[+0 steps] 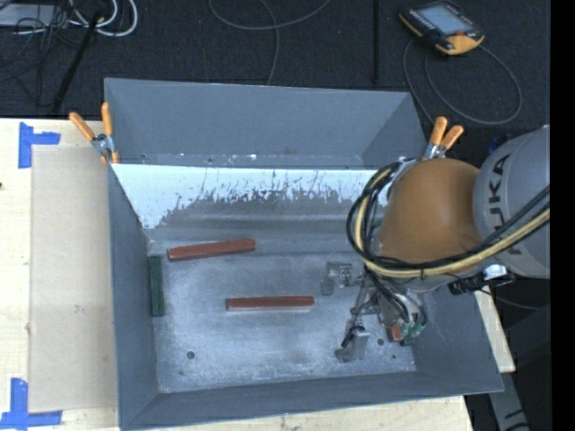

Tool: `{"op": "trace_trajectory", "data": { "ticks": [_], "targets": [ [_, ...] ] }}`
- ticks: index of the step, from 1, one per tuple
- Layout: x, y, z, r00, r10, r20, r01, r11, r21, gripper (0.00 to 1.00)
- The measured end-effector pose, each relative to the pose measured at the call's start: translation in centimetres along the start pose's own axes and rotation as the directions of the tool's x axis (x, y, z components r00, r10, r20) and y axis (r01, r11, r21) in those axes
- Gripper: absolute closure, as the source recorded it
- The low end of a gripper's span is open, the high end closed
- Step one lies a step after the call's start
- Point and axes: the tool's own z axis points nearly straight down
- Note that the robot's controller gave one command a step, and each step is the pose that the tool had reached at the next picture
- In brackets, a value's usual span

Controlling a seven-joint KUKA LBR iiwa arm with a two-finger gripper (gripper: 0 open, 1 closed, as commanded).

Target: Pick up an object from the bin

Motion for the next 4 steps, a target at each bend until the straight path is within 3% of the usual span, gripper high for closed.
{"op": "trace_trajectory", "data": {
  "ticks": [1,3,4],
  "targets": [
    [-4.5,1.4,1.9,0.999,-0.042,0.0,0.042,0.999,-0.006,0.0],
    [-6.0,-0.4,2.9,0.999,-0.051,0.007,0.051,0.999,0.003,0.0],
    [-6.3,4.7,4.9,0.979,-0.205,-0.001,0.205,0.979,0.0,0.0]
  ]
}}
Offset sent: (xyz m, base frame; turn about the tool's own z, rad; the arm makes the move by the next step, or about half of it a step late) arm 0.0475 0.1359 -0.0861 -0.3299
